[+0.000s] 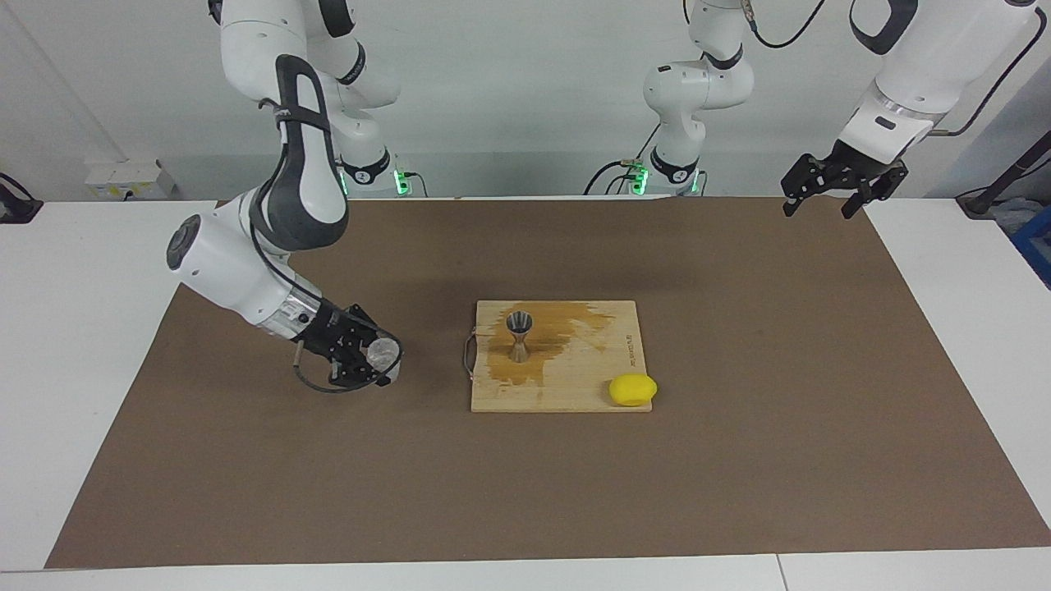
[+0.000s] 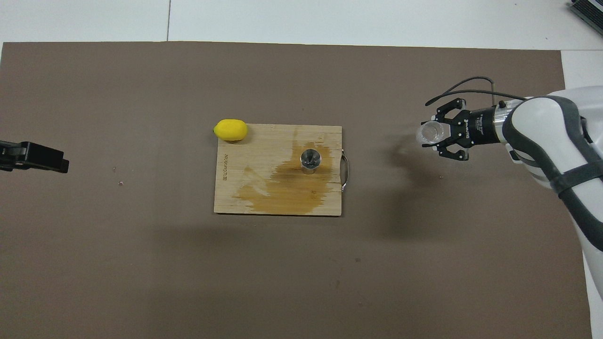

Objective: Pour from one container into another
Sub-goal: 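Carry the glass back to its spot with the right gripper, then lower the glass onto the mat and open the right gripper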

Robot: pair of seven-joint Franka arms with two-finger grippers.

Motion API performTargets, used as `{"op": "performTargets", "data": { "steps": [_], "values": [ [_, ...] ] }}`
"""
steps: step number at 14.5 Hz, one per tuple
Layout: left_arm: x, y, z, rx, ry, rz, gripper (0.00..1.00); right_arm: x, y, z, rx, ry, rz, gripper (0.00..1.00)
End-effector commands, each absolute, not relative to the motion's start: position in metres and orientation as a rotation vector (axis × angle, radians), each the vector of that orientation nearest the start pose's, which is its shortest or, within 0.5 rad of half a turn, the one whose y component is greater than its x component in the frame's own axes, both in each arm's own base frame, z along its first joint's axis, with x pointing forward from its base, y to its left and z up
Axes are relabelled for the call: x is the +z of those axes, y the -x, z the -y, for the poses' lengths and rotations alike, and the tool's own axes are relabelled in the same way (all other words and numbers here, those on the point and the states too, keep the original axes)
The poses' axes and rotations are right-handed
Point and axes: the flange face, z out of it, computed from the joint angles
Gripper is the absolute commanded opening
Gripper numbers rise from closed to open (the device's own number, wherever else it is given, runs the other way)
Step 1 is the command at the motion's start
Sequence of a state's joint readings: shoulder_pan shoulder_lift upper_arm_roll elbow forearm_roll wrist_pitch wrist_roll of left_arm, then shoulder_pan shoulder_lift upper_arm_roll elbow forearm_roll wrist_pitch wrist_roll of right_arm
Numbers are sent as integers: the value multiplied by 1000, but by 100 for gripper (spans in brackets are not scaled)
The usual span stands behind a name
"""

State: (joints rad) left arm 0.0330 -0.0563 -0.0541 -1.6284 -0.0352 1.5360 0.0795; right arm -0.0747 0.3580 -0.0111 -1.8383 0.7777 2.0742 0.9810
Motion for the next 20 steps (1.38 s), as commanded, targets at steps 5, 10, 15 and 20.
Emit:
{"op": "performTargets", "data": {
  "steps": [5, 10, 15, 20],
  "values": [
    [626, -526, 17, 50, 3181, -142, 100, 275, -610, 75, 636, 1823, -1655, 14],
    [626, -526, 17, 47, 3181, -142, 100, 254, -596, 76, 694, 1764, -1688, 17],
    [626, -526, 17, 50, 3181, -142, 100, 244, -583, 72, 700, 1783, -1664, 59],
    [626, -526, 17, 50, 3181, -142, 100, 288, -588, 82, 602, 1839, -1640, 100]
  ]
}}
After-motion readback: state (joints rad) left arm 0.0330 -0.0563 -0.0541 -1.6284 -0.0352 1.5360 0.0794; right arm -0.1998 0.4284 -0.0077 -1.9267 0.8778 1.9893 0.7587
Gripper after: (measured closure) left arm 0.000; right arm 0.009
